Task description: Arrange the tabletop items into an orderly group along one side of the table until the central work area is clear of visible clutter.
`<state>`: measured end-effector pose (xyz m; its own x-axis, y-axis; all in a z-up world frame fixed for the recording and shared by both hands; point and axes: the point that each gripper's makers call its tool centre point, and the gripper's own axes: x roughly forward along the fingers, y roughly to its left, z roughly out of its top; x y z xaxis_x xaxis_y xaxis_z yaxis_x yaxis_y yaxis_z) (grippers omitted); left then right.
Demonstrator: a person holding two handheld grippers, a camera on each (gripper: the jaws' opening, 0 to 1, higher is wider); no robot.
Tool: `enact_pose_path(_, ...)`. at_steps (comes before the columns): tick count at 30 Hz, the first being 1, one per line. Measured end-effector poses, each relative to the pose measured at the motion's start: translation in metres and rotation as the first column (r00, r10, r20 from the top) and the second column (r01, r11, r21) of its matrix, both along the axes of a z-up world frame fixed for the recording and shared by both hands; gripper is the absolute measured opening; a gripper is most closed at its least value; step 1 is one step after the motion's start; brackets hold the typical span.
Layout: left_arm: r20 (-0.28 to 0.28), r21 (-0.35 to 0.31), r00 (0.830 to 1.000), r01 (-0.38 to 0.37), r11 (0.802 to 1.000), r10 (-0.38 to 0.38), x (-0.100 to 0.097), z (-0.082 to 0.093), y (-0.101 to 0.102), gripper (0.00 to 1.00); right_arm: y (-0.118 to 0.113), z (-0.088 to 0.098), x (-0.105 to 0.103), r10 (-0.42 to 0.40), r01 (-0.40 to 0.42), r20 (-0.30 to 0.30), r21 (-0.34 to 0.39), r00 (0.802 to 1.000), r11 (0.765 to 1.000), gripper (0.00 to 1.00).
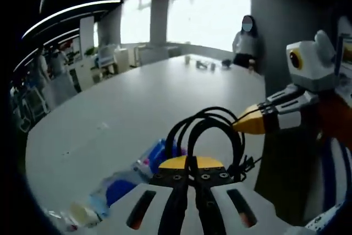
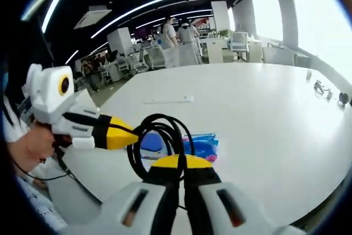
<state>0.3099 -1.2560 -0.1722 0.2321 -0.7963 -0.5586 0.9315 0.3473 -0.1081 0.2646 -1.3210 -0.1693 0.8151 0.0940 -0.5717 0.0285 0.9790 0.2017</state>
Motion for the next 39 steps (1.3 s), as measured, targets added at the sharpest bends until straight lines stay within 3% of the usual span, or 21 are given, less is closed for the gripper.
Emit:
enact_pose_path(17,-0.112,0.105,0.990,-0.075,0.992,0.086,0.011,-0.080,-0.005,0.00,-0.012,-0.084,0.020,0.096,-0.085,-0.161,0.077,0.982,0.993,0.00)
enact_pose_path(22,-0.177,0.138,0.977,-0.099,0.986,0.123,0.012,-0.106,-0.001,0.00,-0.009,-0.107,0.023,0.124,-0.106,-0.207,0.093,0.971,0.990,0.00)
enact_pose_path(26,-0.196,0.163,0.971,-0.105,0.981,0.137,0.014,-0.123,-0.001,0.00,-0.008,-0.127,0.025,0.133,-0.108,-0.242,0.112,0.961,0.988,0.00)
enact_pose_path(34,-0.249,0.198,0.954,-0.116,0.973,0.164,0.012,-0.149,0.001,0.00,-0.008,-0.152,0.026,0.152,-0.120,-0.291,0.125,0.945,0.985,0.00)
enact_pose_path(39,-0.254,0.213,0.952,-0.120,0.970,0.173,0.013,-0.160,0.003,0.00,-0.006,-0.163,0.025,0.159,-0.123,-0.308,0.133,0.938,0.983,0.00)
